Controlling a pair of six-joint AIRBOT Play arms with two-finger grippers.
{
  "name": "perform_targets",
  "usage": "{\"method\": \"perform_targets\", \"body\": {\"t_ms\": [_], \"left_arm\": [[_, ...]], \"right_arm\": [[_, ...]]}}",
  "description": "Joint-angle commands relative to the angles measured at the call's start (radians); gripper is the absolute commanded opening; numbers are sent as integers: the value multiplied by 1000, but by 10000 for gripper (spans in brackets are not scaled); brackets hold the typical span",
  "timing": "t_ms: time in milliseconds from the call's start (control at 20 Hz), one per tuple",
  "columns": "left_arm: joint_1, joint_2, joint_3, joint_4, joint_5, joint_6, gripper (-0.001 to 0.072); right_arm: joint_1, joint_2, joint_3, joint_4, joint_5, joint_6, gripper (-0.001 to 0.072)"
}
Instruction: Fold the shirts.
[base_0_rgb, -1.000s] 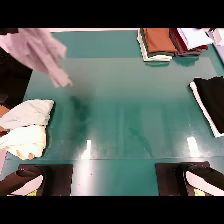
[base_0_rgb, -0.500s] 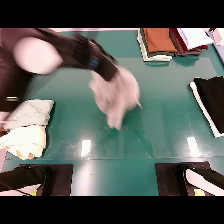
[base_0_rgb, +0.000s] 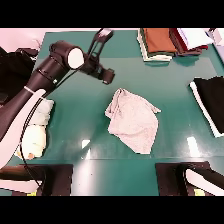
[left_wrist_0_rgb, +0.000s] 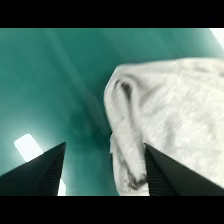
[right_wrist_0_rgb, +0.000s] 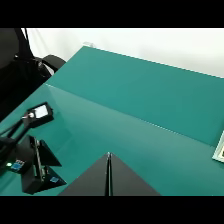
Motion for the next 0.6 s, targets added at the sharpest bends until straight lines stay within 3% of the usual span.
{"method": "perform_targets", "body": {"t_ms": [0, 400, 450, 550], "left_arm": [[96, -51, -162, -185, 29, -15, 568], [3, -158, -277, -244, 113, 29, 566], [-5, -161, -277, -246, 114, 29, 525], [-8, -161, -277, -263, 115, 29, 362]], "right_arm": [[-1, -1, 1, 0, 6, 1, 15], [-1, -1, 0, 1, 6, 1, 15], [-1, 0, 0, 1, 6, 1, 16], [-1, 0, 0, 1, 7, 1, 15]]}}
